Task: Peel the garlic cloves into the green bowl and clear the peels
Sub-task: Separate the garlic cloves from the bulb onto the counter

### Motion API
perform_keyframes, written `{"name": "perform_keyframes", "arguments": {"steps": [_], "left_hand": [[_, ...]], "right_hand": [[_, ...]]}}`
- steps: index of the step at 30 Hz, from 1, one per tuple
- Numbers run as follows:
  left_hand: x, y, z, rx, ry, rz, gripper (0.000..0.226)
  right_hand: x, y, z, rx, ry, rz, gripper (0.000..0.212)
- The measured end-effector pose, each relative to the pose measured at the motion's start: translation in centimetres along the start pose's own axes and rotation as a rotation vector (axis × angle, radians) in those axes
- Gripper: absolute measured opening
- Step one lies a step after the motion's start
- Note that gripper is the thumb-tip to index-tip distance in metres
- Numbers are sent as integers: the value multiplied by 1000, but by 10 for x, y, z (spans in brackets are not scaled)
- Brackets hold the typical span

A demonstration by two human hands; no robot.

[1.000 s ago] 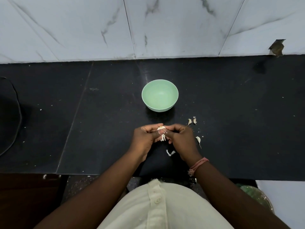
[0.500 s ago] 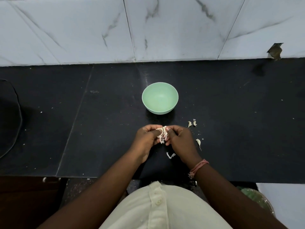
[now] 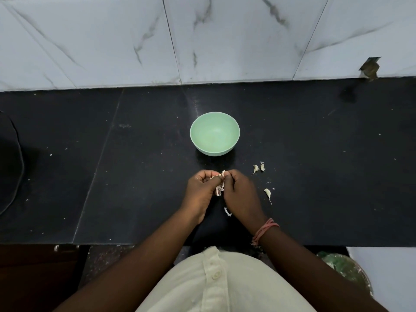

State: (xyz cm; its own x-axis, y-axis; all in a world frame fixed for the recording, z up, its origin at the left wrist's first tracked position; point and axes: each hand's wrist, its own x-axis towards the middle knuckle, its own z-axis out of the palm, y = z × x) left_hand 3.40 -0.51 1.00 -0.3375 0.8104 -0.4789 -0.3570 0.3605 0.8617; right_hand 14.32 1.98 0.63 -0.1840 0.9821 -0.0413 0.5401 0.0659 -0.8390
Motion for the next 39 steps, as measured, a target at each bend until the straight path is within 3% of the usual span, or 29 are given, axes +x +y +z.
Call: {"name": "perform_keyframes", "arguments": {"steps": [10, 15, 24, 31, 34, 36, 39], "left_hand": [[6, 7, 6, -236, -57, -172, 12], [6, 3, 5, -288, -86, -256, 12], [3, 1, 10, -178, -100, -245, 16], [3, 3, 14, -151, -133, -215, 24], [3, 2, 15, -131, -142, -201, 24], [3, 2, 16, -131, -165, -191, 24], [1, 5, 16, -161, -233, -164, 29]], "right_hand": [[8, 14, -16, 468, 188, 343, 17], [14, 34, -46, 354, 306, 429, 17], [19, 36, -61, 267, 292, 497, 17], [20, 37, -65, -26, 272, 421, 25], [15, 28, -56, -350, 295, 160, 28], [13, 20, -46, -220, 211, -19, 14], [9, 10, -35, 61, -31, 21, 12]]}}
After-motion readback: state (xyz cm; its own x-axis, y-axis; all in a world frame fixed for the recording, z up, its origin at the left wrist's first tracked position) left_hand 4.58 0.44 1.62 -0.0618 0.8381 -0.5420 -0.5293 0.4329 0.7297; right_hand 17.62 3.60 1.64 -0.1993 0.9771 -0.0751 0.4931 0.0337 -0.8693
